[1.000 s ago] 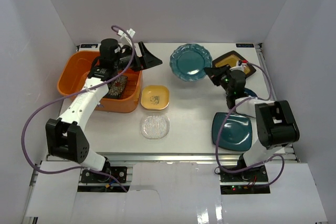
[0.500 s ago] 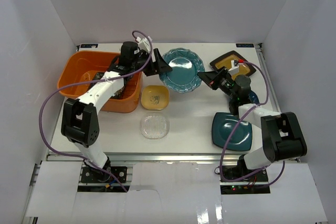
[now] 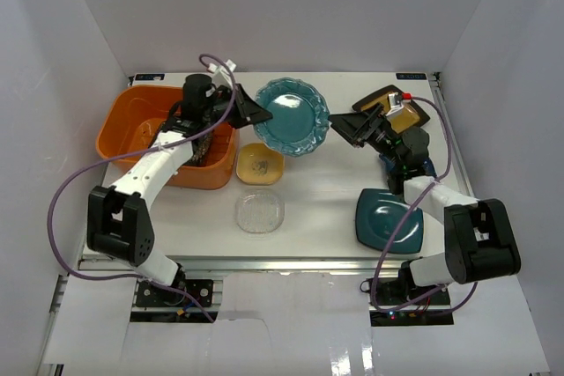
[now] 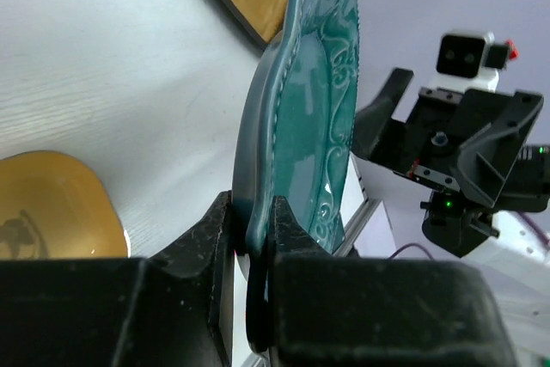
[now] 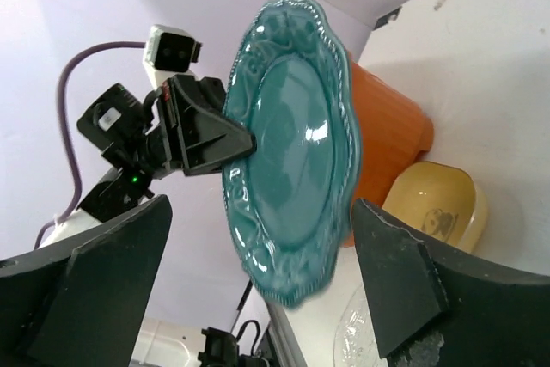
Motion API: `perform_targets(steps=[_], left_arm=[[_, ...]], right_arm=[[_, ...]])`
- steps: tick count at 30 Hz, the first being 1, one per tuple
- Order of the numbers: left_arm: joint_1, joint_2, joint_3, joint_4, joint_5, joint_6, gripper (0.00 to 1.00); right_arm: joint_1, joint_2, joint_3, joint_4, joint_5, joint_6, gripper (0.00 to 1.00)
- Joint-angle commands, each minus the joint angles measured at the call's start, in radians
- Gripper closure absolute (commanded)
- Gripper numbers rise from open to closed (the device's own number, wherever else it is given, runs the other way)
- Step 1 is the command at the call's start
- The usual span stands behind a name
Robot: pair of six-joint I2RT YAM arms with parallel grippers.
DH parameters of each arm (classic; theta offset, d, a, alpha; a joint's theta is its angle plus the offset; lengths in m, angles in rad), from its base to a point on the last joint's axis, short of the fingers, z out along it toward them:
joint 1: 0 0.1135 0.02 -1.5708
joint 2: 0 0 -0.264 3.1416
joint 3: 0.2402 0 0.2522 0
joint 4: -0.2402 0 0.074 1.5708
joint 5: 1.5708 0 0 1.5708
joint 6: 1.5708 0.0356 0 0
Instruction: Place the plates into the plastic bin on the countertop
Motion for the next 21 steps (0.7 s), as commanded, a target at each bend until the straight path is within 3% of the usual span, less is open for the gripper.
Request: perform_targets(steps=[1, 6, 10, 12, 14, 21], left_arm=[[0.167, -0.199, -0.011, 0.131, 0.003, -0.114, 1.00], [0.429, -0.365, -0.071, 0.092, 0.006, -0.176, 1.00], [0.566, -0.461, -0.102, -0.081, -0.153, -0.098, 1.00], [0.574, -0.488, -0.117, -0.149, -0.297, -0.041, 1.00], [0.580, -0.511, -0.135, -0.170, -0.353, -0.017, 1.00], [0.586, -0.463, -0.227, -0.180, -0.383, 0.003, 1.00]], right_arm=[[-0.004, -0.084, 0.048, 0.059, -0.076, -0.031, 0.10], [-0.025, -0.198, 0.014, -0.110, -0.058, -0.166, 0.10], [-0.033, -0.297, -0.023, -0.268, -0.021, -0.285, 0.09], [-0.033, -0.322, -0.041, -0.335, -0.007, -0.341, 0.08], [-0.034, -0.353, -0.046, -0.380, 0.000, -0.375, 0.08], [-0.039, -0.429, -0.066, -0.558, 0.109, -0.495, 0.07]])
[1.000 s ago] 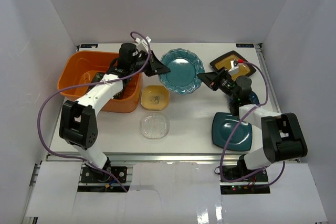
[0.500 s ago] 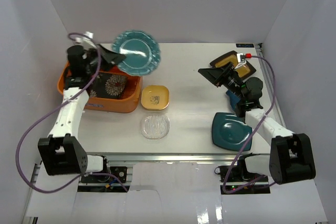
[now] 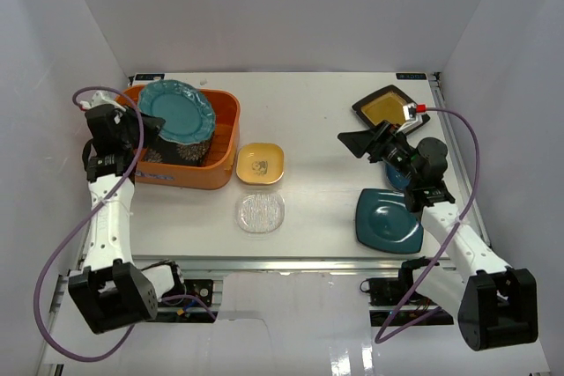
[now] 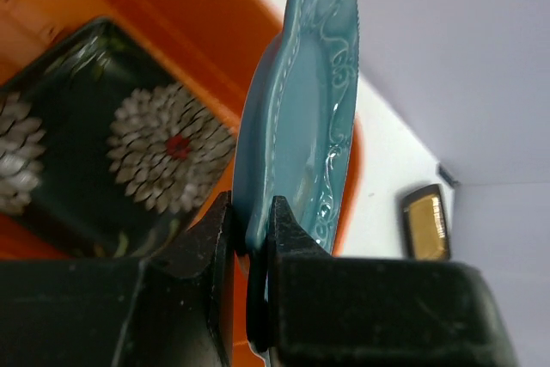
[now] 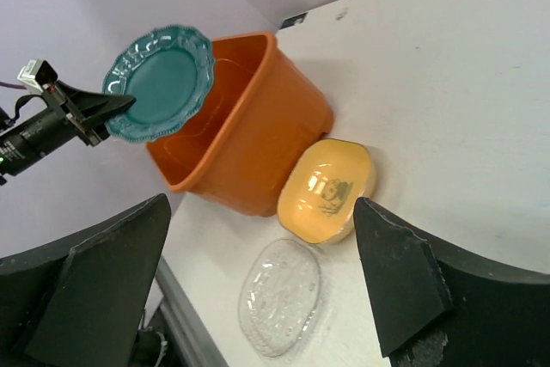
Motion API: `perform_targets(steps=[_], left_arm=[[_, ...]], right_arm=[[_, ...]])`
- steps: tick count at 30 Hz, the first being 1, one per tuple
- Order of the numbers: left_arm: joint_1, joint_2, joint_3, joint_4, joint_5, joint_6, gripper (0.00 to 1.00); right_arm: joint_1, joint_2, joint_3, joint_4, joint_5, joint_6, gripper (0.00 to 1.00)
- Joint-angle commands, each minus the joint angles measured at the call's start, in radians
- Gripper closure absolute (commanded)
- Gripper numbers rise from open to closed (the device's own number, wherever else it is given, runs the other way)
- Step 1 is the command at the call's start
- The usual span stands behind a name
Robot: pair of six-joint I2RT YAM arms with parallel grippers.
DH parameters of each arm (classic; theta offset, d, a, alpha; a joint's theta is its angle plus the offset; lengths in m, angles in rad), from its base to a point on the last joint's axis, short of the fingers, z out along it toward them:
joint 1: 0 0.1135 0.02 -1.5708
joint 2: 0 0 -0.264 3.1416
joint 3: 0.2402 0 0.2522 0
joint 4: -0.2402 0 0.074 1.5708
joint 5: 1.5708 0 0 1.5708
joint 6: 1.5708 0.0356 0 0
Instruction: Place the plates into the plastic bin on the countertop
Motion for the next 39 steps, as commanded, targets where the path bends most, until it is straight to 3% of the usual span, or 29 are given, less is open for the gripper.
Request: perform_targets(steps=[1, 12, 15, 16, 17, 18, 23, 28, 32, 35, 39], left_arm=[[0.001, 0.020, -0.014, 0.068, -0.029, 0.005, 1.00], [0.001, 0.258, 0.012, 0.111, 0.018, 0.018, 0.97], [0.002, 0.310, 0.015, 0.111, 0.020, 0.026, 0.77], [0.001, 0.326, 0.013, 0.111, 0.012, 0.028, 0.60], [0.002, 0.330, 0.012, 0.110, 0.004, 0.029, 0.53], [0.002, 0.337, 0.009, 0.111, -0.008, 0.035, 0.39], [0.002, 0.358, 0.026, 0.090, -0.049, 0.055, 0.03], [-0.010, 0.291, 0.059, 0.082, -0.168, 0.057, 0.02], [-0.105, 0.171, 0.063, 0.132, -0.388, 0.093, 0.02], [-0.131, 0.156, 0.069, 0.150, -0.445, 0.146, 0.02], [-0.146, 0.153, 0.056, 0.148, -0.395, 0.158, 0.02]], right_arm=[[-0.008, -0.056, -0.012, -0.104, 0.089, -0.110, 0.06], [-0.011, -0.117, -0.020, -0.199, 0.202, -0.183, 0.04], [-0.011, -0.119, -0.029, -0.206, 0.247, -0.195, 0.02], [-0.011, -0.113, -0.031, -0.206, 0.259, -0.196, 0.02], [-0.012, -0.108, -0.032, -0.206, 0.282, -0.198, 0.01], [-0.012, -0.096, -0.032, -0.206, 0.292, -0.199, 0.01], [-0.012, -0.059, -0.023, -0.208, 0.377, -0.216, 0.01], [-0.021, 0.022, 0.017, -0.231, 0.578, -0.281, 0.00], [-0.073, 0.116, 0.052, -0.223, 0.731, -0.272, 0.13], [-0.130, 0.191, 0.089, -0.217, 0.739, -0.252, 0.22], [-0.231, 0.303, 0.162, -0.214, 0.697, -0.201, 0.33]])
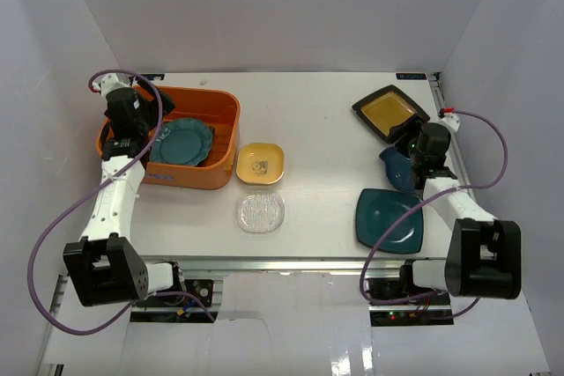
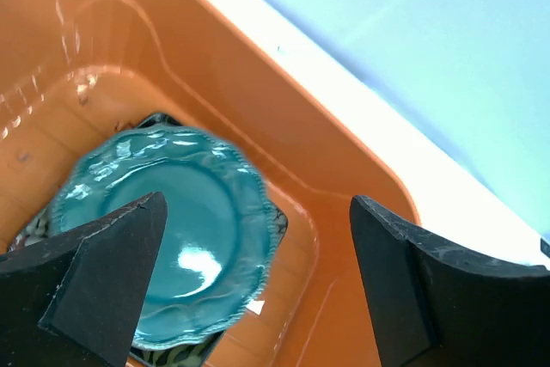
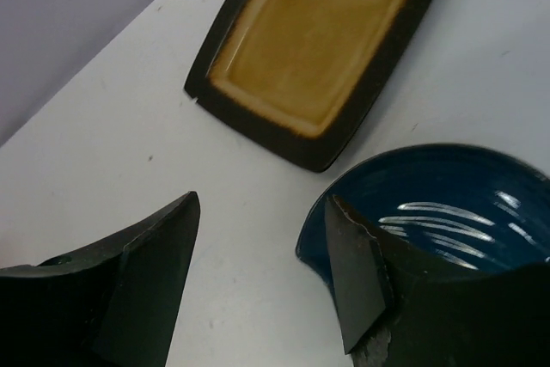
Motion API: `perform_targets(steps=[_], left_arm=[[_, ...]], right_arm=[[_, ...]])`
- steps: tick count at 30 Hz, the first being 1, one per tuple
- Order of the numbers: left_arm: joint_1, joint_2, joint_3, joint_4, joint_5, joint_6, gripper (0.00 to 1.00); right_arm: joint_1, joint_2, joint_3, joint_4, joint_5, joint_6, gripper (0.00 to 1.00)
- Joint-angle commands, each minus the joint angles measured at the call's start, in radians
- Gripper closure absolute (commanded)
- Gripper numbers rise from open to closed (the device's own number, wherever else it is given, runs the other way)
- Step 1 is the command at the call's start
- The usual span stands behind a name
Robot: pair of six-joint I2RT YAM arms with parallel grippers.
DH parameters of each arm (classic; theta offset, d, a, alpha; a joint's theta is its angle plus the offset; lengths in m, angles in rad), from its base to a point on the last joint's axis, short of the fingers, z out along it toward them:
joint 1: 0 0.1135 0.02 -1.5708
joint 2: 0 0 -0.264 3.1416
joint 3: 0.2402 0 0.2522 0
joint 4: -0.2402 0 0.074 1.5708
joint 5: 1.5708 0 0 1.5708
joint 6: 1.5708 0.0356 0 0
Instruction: Place the plates into the plastic bin on the countertop
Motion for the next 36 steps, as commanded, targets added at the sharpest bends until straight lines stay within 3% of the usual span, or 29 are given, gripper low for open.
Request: perform_targets(steps=[1, 9, 17, 20, 27, 30, 31, 32, 34, 36], left_arm=[[-0.010, -0.021, 0.007, 0.022, -0.018, 0.041, 0.02], [-0.052, -0.067, 0.045, -0.009, 0.241, 0.012, 0.02], [-0.143, -0.146, 0.018, 0.177, 0.705, -0.026, 0.02], [-0.156, -0.126, 0.013, 0.197, 0.787, -0.052, 0.02], [-0.156, -0.104, 0.008, 0.229, 0.800, -0.057, 0.02], [-0.156, -0.092, 0.001, 0.244, 0.812, -0.071, 0.02], [-0.156, -0.089, -0.002, 0.249, 0.812, -0.072, 0.02], [-0.155, -0.089, -0.002, 0.251, 0.812, -0.072, 0.02], [-0.155, -0.086, -0.004, 0.254, 0.811, -0.074, 0.02], [-0.153, -0.077, -0.007, 0.255, 0.814, -0.077, 0.02]], right_arm=[[-0.098, 0.082, 0.101, 0.035, 0.019, 0.047, 0.34], [-0.249, 0.407, 0.307, 0.061, -0.122, 0.141, 0.39], [-0.318, 0.703, 0.524, 0.033, -0.257, 0.179, 0.37], [-0.318, 0.809, 0.633, -0.008, -0.319, 0.181, 0.37], [-0.305, 0.924, 0.719, 0.016, -0.400, 0.268, 0.40], [-0.296, 0.958, 0.707, 0.078, -0.438, 0.335, 0.61], [-0.296, 0.963, 0.695, 0.108, -0.452, 0.359, 0.77], [-0.296, 0.960, 0.677, 0.145, -0.472, 0.382, 0.83], [-0.296, 0.943, 0.626, 0.249, -0.483, 0.434, 0.92], [-0.296, 0.901, 0.612, 0.327, -0.497, 0.472, 0.92]])
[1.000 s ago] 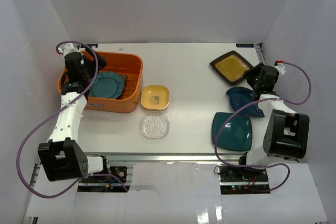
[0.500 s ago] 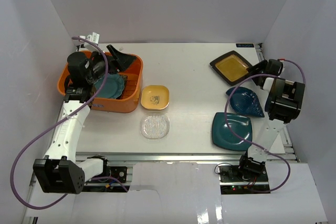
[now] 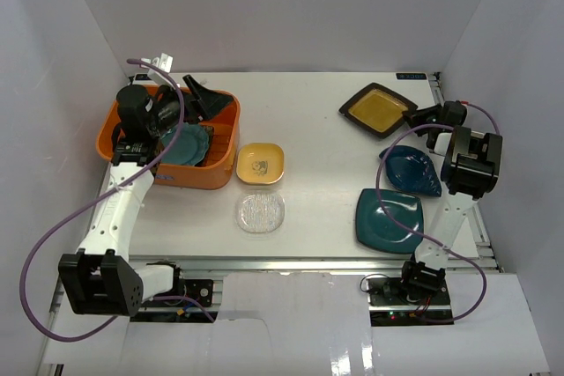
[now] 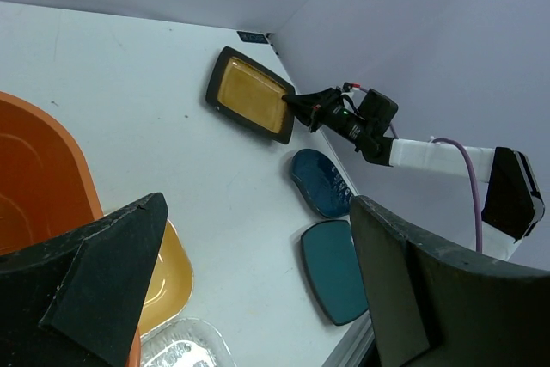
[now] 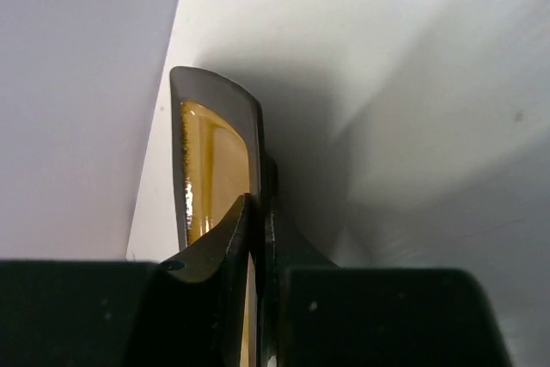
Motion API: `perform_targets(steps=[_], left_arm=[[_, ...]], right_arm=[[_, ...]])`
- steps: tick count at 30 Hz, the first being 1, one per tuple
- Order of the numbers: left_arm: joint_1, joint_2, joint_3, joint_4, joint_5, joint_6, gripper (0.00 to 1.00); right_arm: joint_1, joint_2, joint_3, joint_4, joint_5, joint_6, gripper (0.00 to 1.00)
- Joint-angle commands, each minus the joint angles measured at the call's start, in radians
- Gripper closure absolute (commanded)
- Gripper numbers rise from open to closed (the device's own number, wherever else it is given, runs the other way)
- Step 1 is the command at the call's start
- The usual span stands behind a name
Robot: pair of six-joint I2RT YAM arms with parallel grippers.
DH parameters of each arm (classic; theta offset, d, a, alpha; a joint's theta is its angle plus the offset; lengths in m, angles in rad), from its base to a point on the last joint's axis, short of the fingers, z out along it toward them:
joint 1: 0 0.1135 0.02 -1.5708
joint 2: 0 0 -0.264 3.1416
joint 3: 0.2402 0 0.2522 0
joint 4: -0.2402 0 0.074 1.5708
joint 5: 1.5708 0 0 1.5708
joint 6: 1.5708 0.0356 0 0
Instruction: Place the plates into the plastic bin on the countertop
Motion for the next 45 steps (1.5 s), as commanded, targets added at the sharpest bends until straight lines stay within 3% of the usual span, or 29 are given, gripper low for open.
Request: perform_targets(steps=[1, 7, 10, 18, 24, 29, 37, 39, 42, 44, 45], left_arm=[[0.006, 0.001, -0.008, 0.033, 0.028, -0.010, 0.02], [0.013, 0.015, -0.003, 0.051, 0.078, -0.031, 0.02], [0.013, 0.033, 0.001, 0.074, 0.135, -0.054, 0.02], [-0.069, 0.096, 0.050, 0.036, 0.215, -0.018, 0.02], [-0.155, 0.130, 0.144, -0.195, 0.090, 0.152, 0.02], [-0.188, 0.153, 0.164, -0.287, 0.082, 0.231, 0.02], [-0.254, 0.119, -0.015, -0.318, 0.125, 0.234, 0.02], [-0.262, 0.128, -0.025, -0.285, 0.138, 0.212, 0.09], [-0.282, 0.139, -0.019, -0.240, 0.145, 0.173, 0.37], [-0.293, 0.153, -0.012, -0.207, 0.154, 0.145, 0.41], [-0.303, 0.159, -0.009, -0.200, 0.158, 0.139, 0.61]], right_arm=[[0.000, -0.059, -0.045, 0.193, -0.059, 0.085, 0.92], [0.006, -0.255, -0.114, 0.495, -0.151, 0.287, 0.92], [0.021, -0.374, -0.171, 0.558, -0.180, 0.316, 0.92], [0.131, -0.637, -0.424, 0.630, -0.285, 0.333, 0.92], [0.277, -0.763, -0.521, 0.653, -0.363, 0.335, 0.92], [0.408, -0.789, -0.578, 0.696, -0.380, 0.356, 0.92], [0.474, -0.805, -0.596, 0.600, -0.398, 0.306, 0.92], [0.489, -0.805, -0.590, 0.572, -0.392, 0.289, 0.92], [0.508, -0.798, -0.587, 0.549, -0.383, 0.269, 0.92], [0.518, -0.792, -0.595, 0.547, -0.380, 0.263, 0.92], [0.520, -0.788, -0.599, 0.547, -0.375, 0.263, 0.92]])
